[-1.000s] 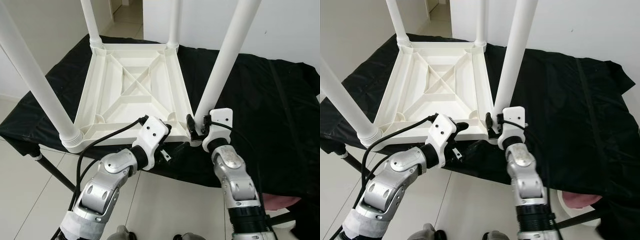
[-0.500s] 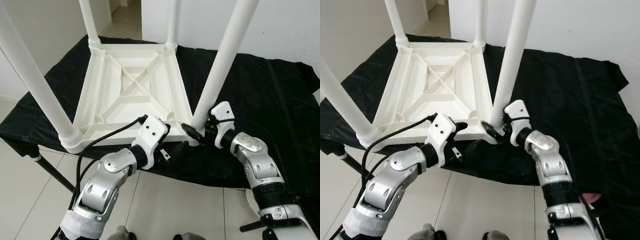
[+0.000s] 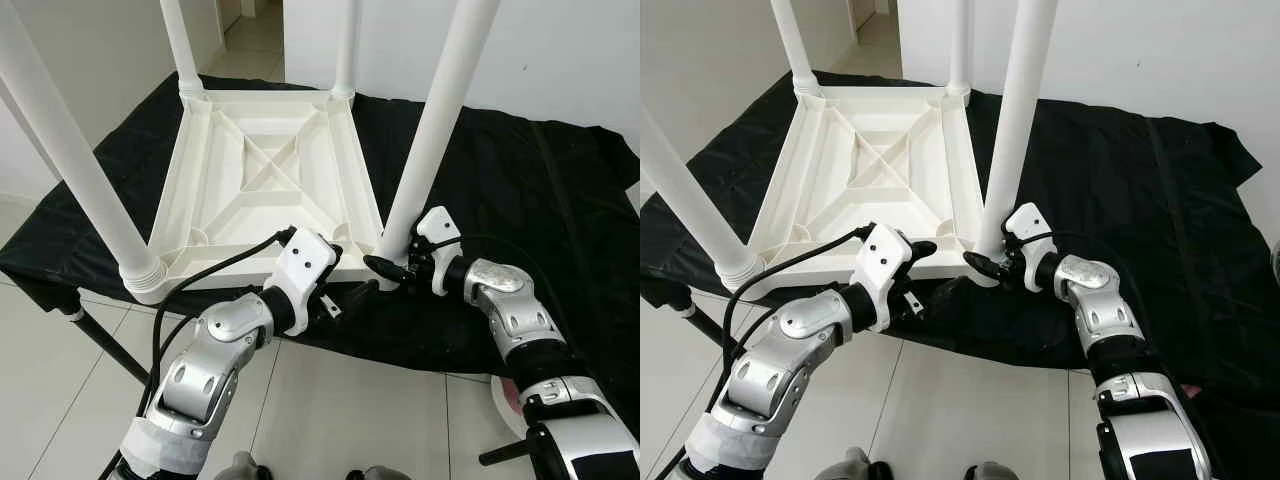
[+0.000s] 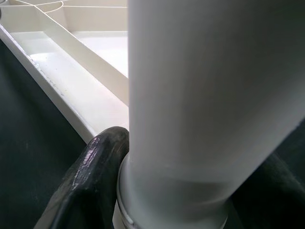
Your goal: Building children table
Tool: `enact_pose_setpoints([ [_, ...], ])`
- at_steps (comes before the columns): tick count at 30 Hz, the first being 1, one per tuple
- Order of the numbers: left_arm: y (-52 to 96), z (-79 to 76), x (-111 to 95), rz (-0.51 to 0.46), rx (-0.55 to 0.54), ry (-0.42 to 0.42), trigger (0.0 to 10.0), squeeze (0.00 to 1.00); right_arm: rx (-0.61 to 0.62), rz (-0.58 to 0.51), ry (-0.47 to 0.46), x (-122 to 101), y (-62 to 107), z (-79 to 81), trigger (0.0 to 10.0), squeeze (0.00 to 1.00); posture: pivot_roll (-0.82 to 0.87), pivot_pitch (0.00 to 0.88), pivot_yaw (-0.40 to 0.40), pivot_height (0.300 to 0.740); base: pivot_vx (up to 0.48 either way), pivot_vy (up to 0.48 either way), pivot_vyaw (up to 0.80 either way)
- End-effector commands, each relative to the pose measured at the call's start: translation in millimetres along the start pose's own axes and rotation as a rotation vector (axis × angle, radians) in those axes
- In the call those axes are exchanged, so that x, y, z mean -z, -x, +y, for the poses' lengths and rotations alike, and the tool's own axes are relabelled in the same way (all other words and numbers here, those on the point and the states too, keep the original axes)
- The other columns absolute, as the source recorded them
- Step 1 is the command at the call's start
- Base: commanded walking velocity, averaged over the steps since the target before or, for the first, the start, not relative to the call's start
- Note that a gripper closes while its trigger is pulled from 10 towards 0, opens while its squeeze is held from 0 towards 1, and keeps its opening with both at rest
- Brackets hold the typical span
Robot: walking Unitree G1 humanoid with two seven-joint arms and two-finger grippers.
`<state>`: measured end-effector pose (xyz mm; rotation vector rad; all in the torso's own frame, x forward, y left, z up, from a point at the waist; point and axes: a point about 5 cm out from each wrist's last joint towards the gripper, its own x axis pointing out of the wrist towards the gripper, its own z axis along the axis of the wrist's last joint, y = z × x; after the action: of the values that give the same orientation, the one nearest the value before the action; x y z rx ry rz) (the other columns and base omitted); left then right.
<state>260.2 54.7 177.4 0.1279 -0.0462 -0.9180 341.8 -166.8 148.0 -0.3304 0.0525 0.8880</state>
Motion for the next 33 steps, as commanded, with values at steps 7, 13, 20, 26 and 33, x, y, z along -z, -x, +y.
enact_pose_setpoints([
  [7, -1.4, 1.4, -0.2, -0.002, -0.043, -0.006, 10.0, 0.00, -0.013, -0.025, -0.005, 4.3, 0.1, 6.6, 10.0, 0.00, -0.07, 0.039, 0.012, 0.740, 0.000, 0.000, 0.00],
  [13, -2.5, -0.4, 1.4, 0.000, -0.036, -0.001, 10.0, 0.00, 0.135, -0.076, -0.056, -0.8, -2.6, 6.1, 10.0, 0.00, -0.09, 0.044, 0.012, 0.740, 0.000, 0.000, 0.00],
  [20, -3.7, -2.7, 2.1, 0.001, -0.029, 0.003, 10.0, 0.00, 0.264, -0.092, -0.119, -5.5, -13.0, 25.1, 10.0, 0.00, -0.09, 0.047, 0.004, 0.740, 0.000, 0.000, 0.00],
  [26, -3.5, -5.5, 3.3, 0.001, -0.023, 0.009, 10.0, 0.00, 0.487, -0.091, -0.231, -6.9, -16.0, 43.4, 10.0, 0.00, -0.09, 0.047, 0.000, 0.740, 0.000, 0.000, 0.00],
  [33, -5.9, -7.2, 3.8, 0.000, -0.015, 0.006, 10.0, 0.00, 0.895, -0.025, -0.318, 4.5, -7.1, 57.8, 10.0, 0.00, -0.10, 0.042, -0.010, 0.740, 0.000, 0.000, 0.00],
])
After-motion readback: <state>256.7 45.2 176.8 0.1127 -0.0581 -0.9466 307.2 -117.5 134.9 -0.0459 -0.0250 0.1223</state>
